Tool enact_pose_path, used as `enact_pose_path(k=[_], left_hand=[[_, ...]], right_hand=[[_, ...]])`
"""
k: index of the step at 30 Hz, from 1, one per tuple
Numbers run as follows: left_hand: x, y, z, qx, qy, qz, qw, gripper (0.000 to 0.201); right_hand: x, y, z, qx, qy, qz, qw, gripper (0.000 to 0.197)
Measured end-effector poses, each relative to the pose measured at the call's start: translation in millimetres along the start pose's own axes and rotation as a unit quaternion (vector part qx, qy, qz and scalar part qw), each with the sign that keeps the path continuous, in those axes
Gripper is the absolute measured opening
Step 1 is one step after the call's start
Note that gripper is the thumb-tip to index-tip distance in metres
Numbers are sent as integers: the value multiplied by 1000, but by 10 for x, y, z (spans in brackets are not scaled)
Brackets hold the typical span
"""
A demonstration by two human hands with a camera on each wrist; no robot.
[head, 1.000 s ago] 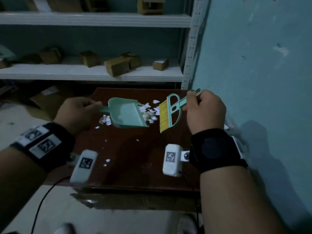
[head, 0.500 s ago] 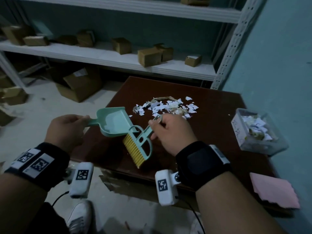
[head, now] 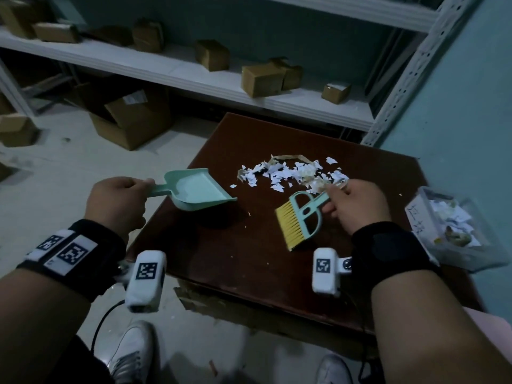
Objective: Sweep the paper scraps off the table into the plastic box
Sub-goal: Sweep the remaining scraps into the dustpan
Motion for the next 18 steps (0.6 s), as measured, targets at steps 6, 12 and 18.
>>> enact_pose_path(k=[6, 12, 18], left_hand=[[-52, -101, 107, 47, -1, -12, 999, 34], [-72, -75, 156, 52, -26, -52, 997, 31], [-20, -4, 113, 33, 0, -5, 999, 23]], right_hand=[[-255, 218, -67, 29, 10, 116, 993, 30], [-774, 903, 7, -84, 8, 149, 985, 33], [-811, 1036, 549, -79, 93, 137, 983, 30]])
Point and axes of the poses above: each hand's wrist, its own z-axis towards the middle knuckle, its own y-axis out of the palm, x = y × z, the point moved 5 cm from there along z, towards the middle knuckle, and after that the axes turned 2 degrees about -x, right-handed, at the moved point
